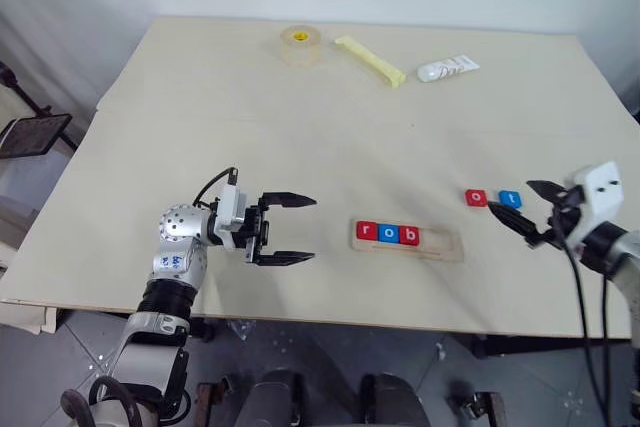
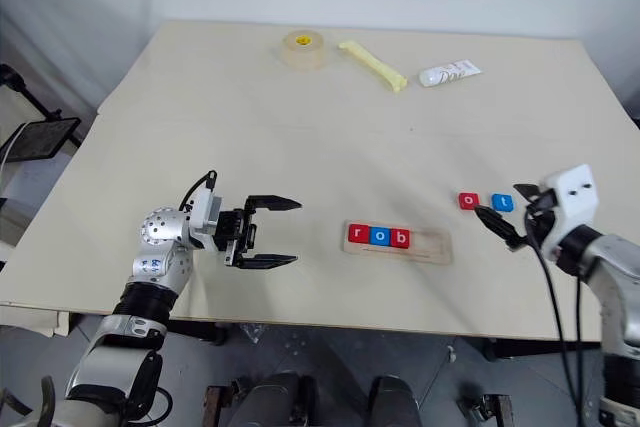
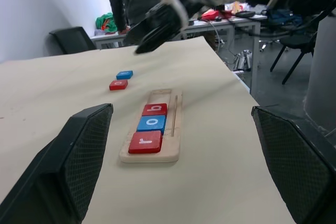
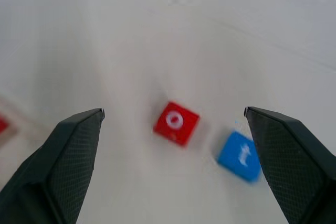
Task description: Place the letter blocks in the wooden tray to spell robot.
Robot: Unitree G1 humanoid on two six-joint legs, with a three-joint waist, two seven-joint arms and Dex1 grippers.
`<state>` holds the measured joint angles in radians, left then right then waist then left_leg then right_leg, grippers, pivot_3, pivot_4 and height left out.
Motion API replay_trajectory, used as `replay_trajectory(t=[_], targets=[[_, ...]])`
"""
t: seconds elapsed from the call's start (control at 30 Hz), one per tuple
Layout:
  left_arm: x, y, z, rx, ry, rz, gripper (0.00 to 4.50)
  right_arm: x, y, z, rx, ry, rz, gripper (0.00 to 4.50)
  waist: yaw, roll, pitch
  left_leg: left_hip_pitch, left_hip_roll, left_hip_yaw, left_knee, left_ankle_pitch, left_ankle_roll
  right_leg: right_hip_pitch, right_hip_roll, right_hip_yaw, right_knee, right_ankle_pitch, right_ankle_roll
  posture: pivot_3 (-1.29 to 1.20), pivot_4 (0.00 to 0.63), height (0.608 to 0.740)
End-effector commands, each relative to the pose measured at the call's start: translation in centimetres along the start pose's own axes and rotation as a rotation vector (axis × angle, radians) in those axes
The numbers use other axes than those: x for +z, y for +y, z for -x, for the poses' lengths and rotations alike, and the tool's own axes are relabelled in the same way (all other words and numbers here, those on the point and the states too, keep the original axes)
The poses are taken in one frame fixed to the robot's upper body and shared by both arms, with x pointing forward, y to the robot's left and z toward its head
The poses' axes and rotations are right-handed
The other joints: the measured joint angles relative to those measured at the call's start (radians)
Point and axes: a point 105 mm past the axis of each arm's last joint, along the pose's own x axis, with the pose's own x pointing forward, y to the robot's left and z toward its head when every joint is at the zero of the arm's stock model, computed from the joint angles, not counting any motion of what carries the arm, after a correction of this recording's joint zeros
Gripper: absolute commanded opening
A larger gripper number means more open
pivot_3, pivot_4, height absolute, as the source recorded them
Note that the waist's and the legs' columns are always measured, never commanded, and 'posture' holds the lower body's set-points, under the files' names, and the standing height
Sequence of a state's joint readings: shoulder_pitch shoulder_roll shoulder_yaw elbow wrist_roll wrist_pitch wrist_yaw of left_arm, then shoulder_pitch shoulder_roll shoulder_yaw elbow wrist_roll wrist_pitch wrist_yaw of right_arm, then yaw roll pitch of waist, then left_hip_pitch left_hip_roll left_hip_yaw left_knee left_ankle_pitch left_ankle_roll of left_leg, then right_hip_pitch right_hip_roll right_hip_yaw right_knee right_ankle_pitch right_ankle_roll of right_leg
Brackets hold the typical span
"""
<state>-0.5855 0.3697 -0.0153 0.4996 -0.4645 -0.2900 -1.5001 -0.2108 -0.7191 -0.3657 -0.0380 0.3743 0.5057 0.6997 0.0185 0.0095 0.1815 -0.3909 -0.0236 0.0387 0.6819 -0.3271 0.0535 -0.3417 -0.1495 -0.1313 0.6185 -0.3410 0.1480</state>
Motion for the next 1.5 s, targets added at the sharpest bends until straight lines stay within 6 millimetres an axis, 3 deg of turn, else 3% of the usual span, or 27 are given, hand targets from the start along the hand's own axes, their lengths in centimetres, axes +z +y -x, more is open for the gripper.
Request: replay_trajectory(t=[0.03, 0.2, 0.37, 0.7, 0.8, 1.03, 1.2, 1.33, 1.5], targets=[[0.6, -0.4, 0.1, -0.026, -0.007, -0.024, 4.50, -0.2, -0.3, -0.8, -0.055, 0.000, -0.013, 4.48, 0.008, 0.000, 0.000, 0.000, -0.001, 0.000, 0.000, 0.000, 0.000, 0.000, 0.000, 0.000, 0.000, 0.000, 0.000, 0.00, 0.150, 0.740], [0.7, -0.7, 0.4, -0.014, -0.003, -0.026, 4.50, -2.3, -0.4, -2.7, -0.144, 0.048, -0.066, 4.48, 0.004, 0.000, 0.000, -0.001, -0.002, -0.001, 0.000, 0.000, 0.001, 0.000, -0.001, 0.000, 0.000, 0.000, 0.000, 0.00, 0.150, 0.740], [0.7, -1.0, 0.5, -0.007, -0.002, -0.024, 4.50, -3.5, -0.5, -3.2, -0.184, 0.071, -0.096, 4.48, 0.001, 0.000, 0.000, -0.001, -0.001, 0.000, 0.000, 0.000, 0.001, -0.001, 0.000, 0.000, 0.001, 0.000, 0.000, 0.00, 0.150, 0.740], [0.7, -1.2, 0.2, -0.005, -0.009, -0.027, 4.50, -4.2, 0.2, -4.0, -0.186, 0.076, -0.165, 4.48, -0.007, 0.000, 0.000, 0.000, -0.001, 0.000, 0.000, 0.000, 0.001, 0.000, 0.000, 0.001, 0.001, 0.000, 0.000, 0.00, 0.150, 0.740], [0.6, -1.2, 0.3, -0.005, -0.008, -0.026, 4.50, -4.4, 0.6, -4.3, -0.182, 0.075, -0.185, 3.84, -0.014, 0.000, 0.000, 0.000, 0.000, 0.000, 0.000, 0.000, 0.001, 0.000, 0.000, 0.001, 0.001, 0.000, 0.000, 0.00, 0.150, 0.740], [0.6, -1.1, 0.3, -0.003, -0.006, -0.028, 4.50, -3.8, 1.5, -4.7, -0.164, 0.050, -0.198, 1.52, -0.019, 0.000, 0.000, 0.000, 0.000, -0.001, 0.000, 0.000, 0.001, 0.000, 0.000, 0.001, 0.002, 0.000, 0.000, 0.00, 0.150, 0.740], [0.6, -1.0, 0.5, -0.003, -0.003, -0.025, 4.50, -1.1, 2.3, -4.0, -0.141, -0.027, -0.166, 1.45, -0.019, 0.000, 0.000, 0.000, 0.000, -0.001, 0.000, 0.000, 0.000, -0.001, 0.000, 0.001, 0.002, 0.000, 0.000, 0.00, 0.150, 0.740], [0.5, -1.1, 0.8, -0.012, 0.002, -0.016, 4.50, 0.5, 3.0, -1.7, -0.153, -0.070, -0.151, 1.45, -0.015, 0.000, 0.000, 0.000, 0.000, -0.001, 0.000, 0.000, 0.001, -0.001, 0.000, 0.001, 0.002, 0.000, 0.000, 0.00, 0.150, 0.740], [0.3, -1.3, 1.2, -0.019, 0.009, -0.005, 4.50, -0.6, 3.6, 2.4, -0.233, -0.028, -0.156, 1.45, 0.002, 0.000, 0.000, 0.000, -0.001, -0.002, -0.001, -0.001, 0.000, -0.001, 0.000, 0.001, 0.002, 0.000, 0.000, 0.00, 0.150, 0.740]])
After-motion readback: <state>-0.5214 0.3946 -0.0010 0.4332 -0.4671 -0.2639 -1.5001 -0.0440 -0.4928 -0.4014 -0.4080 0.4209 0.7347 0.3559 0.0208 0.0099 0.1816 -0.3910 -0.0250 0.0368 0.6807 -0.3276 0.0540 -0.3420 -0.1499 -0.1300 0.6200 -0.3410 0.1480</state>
